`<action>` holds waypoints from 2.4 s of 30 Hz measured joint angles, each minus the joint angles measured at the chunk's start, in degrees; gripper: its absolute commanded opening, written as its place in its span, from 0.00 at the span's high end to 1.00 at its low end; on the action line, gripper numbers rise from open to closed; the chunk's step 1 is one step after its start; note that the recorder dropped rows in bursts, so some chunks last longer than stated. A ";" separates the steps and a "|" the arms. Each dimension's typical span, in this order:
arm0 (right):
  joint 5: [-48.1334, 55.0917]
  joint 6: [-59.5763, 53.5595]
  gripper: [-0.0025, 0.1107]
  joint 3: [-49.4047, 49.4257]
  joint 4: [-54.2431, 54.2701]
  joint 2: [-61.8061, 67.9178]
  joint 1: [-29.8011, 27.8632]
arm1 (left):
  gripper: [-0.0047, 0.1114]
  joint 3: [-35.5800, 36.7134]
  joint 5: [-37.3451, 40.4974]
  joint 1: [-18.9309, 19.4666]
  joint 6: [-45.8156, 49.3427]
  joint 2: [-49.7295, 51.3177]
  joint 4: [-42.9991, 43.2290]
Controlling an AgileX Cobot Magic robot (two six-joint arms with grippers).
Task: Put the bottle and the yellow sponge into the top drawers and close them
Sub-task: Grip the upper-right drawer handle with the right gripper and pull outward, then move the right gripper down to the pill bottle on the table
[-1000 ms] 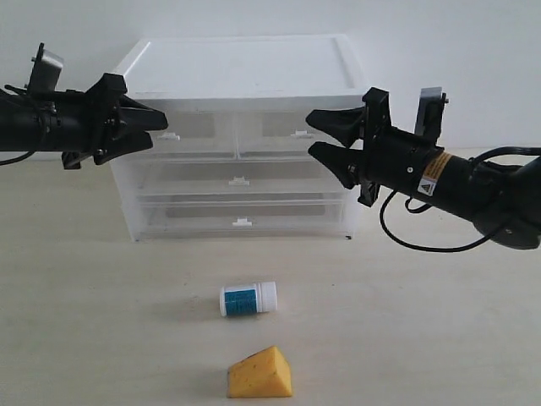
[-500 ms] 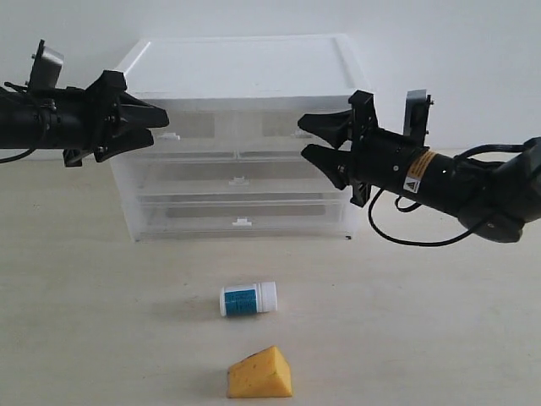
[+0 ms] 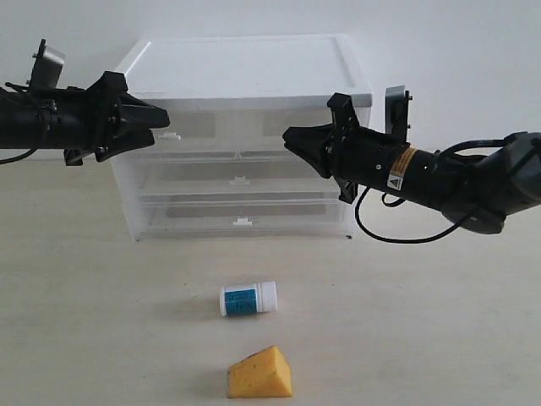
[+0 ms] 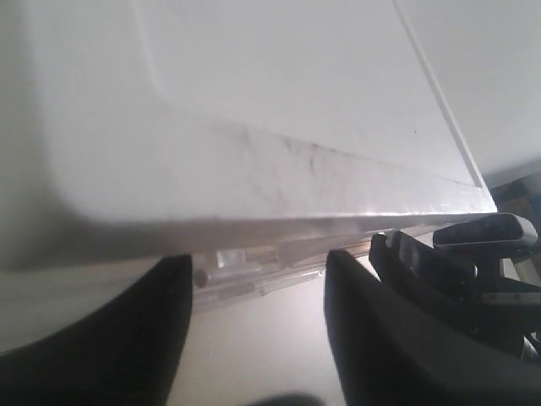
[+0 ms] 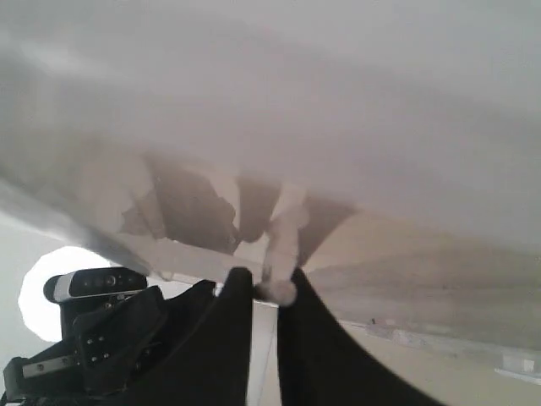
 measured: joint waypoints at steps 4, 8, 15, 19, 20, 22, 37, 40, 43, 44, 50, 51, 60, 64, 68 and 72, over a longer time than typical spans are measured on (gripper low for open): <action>0.00 -0.36 0.98 0.00 -0.25 0.00 0.00 | 0.55 0.00 0.00 0.00 0.00 0.00 0.00; -0.21 -0.12 0.98 0.00 -0.47 0.00 0.00 | 0.55 0.00 0.00 0.00 0.00 0.00 0.00; -6.41 -0.32 0.98 4.33 -0.15 0.00 -0.11 | 0.55 0.00 -0.21 0.00 0.00 0.00 0.00; -8.47 -2.01 0.98 7.74 -0.15 -0.68 -0.11 | 0.55 0.00 -0.21 0.00 0.00 0.00 0.00; -8.47 -2.89 0.98 8.73 -0.15 -1.24 -0.11 | 0.55 0.00 -0.32 0.00 0.00 0.00 0.00; -8.55 -4.55 0.98 11.08 -0.26 -2.87 -0.11 | 0.55 0.00 -0.32 0.00 0.00 0.00 0.00; -7.46 -9.99 0.98 23.75 -3.71 -13.29 -0.19 | 0.55 0.00 -0.32 -0.10 0.35 0.00 0.10; -7.46 -12.21 0.98 26.14 -3.78 -13.38 -0.19 | 0.55 0.00 -0.32 -0.10 0.35 0.00 0.10; -7.46 -14.22 0.98 27.69 -5.87 -13.38 -0.19 | 0.55 0.00 -0.32 -0.10 0.35 0.00 0.10; -7.46 -16.15 0.98 28.25 -8.38 -13.51 -0.19 | 0.55 0.00 -0.32 -0.10 0.35 0.00 0.10; -7.53 -26.67 0.62 29.04 -25.52 -16.26 -0.19 | 0.55 0.00 -0.32 -0.10 0.35 0.00 0.21; -7.39 -27.51 0.50 29.04 -27.15 -16.48 -0.19 | 0.55 0.00 -0.32 -0.10 0.35 0.00 0.21; 13.36 -48.79 0.49 29.04 -31.96 -16.71 9.85 | 0.55 -0.10 -0.20 -0.10 0.47 0.00 0.74; 21.17 -57.36 0.49 29.04 -29.64 -16.71 13.07 | 0.55 -0.10 -0.07 -0.10 0.47 0.00 0.74; 23.59 -63.95 0.49 29.13 -26.30 -16.71 13.74 | 0.55 -0.10 -0.07 -0.10 0.57 0.00 0.74; 24.54 -70.67 0.49 29.13 -22.77 -16.71 13.74 | 0.55 -0.10 -0.07 -0.10 0.57 0.00 0.74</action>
